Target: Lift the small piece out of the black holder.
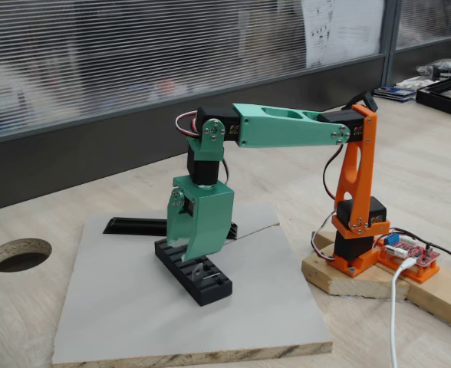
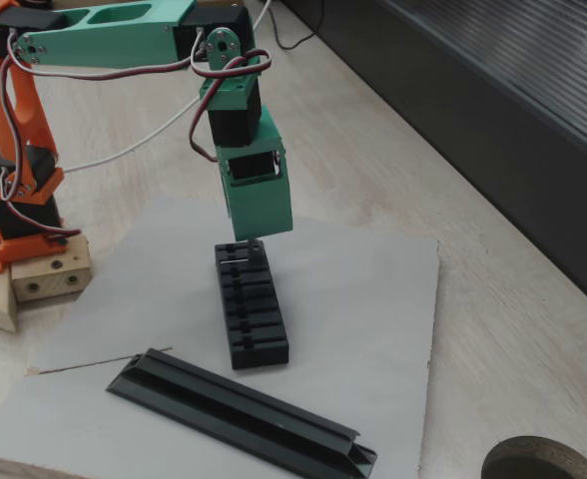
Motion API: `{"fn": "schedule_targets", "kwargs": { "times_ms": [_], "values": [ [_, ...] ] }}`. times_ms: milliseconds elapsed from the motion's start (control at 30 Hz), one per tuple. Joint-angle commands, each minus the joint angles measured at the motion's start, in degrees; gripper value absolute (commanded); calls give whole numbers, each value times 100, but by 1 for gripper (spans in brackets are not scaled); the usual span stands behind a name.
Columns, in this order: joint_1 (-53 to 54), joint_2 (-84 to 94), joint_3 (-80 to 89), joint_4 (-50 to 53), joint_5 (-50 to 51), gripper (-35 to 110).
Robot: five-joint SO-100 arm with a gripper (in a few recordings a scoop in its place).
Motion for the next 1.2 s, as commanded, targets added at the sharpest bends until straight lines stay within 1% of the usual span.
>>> {"fn": "schedule_targets", "kwargs": {
  "times_ms": [0,233,733,1000,1167],
  "values": [
    [-53,26,-97,-70,141,44],
    [-97,-466,-132,-79,141,44],
    [-62,-492,-132,-97,79,43],
    [-88,-492,-114,-1011,132,43],
    [-88,-492,-44,-958,132,43]
  ]
}}
